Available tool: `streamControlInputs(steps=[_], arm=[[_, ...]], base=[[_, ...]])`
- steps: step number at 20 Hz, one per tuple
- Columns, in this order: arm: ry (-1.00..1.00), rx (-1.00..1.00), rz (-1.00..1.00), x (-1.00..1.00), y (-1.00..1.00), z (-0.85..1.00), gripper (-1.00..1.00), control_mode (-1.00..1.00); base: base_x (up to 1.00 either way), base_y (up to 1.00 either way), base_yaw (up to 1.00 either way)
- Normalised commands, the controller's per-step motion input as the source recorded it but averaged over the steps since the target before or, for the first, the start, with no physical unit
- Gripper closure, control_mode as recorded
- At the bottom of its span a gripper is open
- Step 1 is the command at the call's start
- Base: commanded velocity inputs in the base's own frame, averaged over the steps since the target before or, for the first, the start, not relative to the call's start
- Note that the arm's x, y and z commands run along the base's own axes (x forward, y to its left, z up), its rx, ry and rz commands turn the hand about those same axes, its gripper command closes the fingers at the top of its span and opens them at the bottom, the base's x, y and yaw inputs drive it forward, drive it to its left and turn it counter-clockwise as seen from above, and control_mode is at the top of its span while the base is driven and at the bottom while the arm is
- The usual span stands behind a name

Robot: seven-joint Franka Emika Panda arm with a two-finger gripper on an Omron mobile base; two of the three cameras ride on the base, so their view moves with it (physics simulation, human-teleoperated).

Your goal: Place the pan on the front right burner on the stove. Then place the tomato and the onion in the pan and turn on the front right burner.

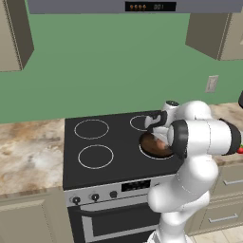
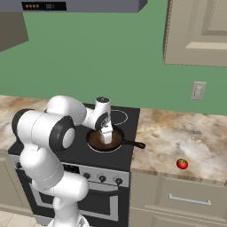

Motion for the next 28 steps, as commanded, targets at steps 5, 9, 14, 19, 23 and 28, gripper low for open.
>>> streamControlInputs(steps=[5, 9, 14, 19, 23, 28], arm=[[0.00, 0.00, 0.00, 0.02, 0.00, -0.03, -1.00, -1.00], [0.00, 0.00, 0.00, 0.00, 0.00, 0.00, -1.00, -1.00], [0.00, 0.00, 0.00, -0.21, 0.00, 0.21, -1.00, -1.00], [-0.05, 0.00, -0.06, -0.55, 0.00, 0.94, -1.00, -1.00], [-0.03, 0.00, -0.10, -0.56, -0.02, 0.99, -1.00, -1.00], [0.00, 0.00, -0.14, -0.54, -0.40, 0.58, -1.00, -1.00]], base=[[0.00, 0.00, 0.00], [0.00, 0.00, 0.00], [0.00, 0.00, 0.00], [0.00, 0.00, 0.00], [0.00, 0.00, 0.00], [0.00, 0.00, 0.00]])
